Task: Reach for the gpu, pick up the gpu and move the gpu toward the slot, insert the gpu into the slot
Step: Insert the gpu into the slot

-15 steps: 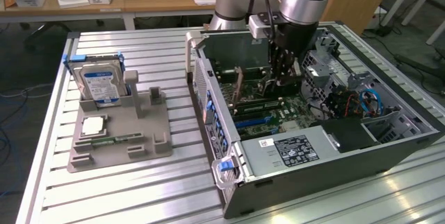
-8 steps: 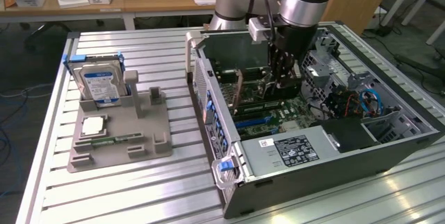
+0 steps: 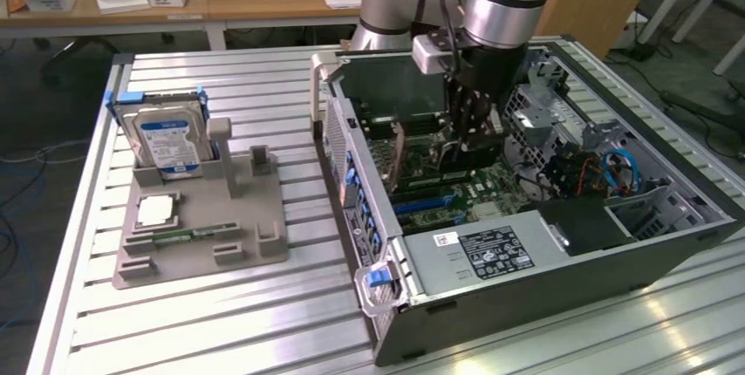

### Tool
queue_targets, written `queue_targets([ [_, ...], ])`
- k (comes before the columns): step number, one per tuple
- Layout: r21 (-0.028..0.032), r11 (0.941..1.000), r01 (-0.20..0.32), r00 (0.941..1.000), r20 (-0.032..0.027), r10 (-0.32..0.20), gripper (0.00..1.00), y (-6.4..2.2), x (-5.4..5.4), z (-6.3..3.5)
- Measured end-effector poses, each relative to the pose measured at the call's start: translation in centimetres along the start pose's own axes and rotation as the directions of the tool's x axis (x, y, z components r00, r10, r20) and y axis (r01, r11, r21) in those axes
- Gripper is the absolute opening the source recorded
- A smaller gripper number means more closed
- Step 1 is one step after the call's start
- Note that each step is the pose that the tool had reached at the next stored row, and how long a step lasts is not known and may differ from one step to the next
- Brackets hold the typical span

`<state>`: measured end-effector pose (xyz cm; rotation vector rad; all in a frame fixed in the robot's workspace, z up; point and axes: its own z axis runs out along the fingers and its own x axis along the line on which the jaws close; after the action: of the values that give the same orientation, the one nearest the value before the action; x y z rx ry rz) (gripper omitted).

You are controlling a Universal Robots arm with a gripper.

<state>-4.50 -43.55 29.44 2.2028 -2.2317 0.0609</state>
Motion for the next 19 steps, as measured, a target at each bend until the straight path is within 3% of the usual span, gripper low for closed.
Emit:
queue_targets([
  [3, 0.0002, 1.0, 0.005, 1.0, -0.002, -0.005, 0.26, 0.16, 0.0, 0.08],
  [4, 0.0004, 1.0, 0.006, 1.0, -0.0047, -0.006, 0.26, 0.21, 0.0, 0.14],
  [7, 0.0005, 1.0, 0.01, 0.9997, -0.0205, -0.01, 0.26, 0.4, 0.0, 0.32],
  [10, 0.0003, 1.0, 0.01, 0.9997, -0.0235, -0.01, 0.26, 0.79, 0.0, 0.4],
  [15, 0.0005, 0.9999, 0.01, 0.9997, -0.023, -0.01, 0.26, 1.36, 0.0, 0.69],
  [16, 0.0005, 0.9999, 0.01, 0.9998, -0.0199, -0.01, 0.26, 1.41, 0.0, 0.77],
  [19, 0.0004, 1.0, 0.01, 1.0, 0.0005, -0.01, 0.26, 1.52, 0.0, 0.99],
])
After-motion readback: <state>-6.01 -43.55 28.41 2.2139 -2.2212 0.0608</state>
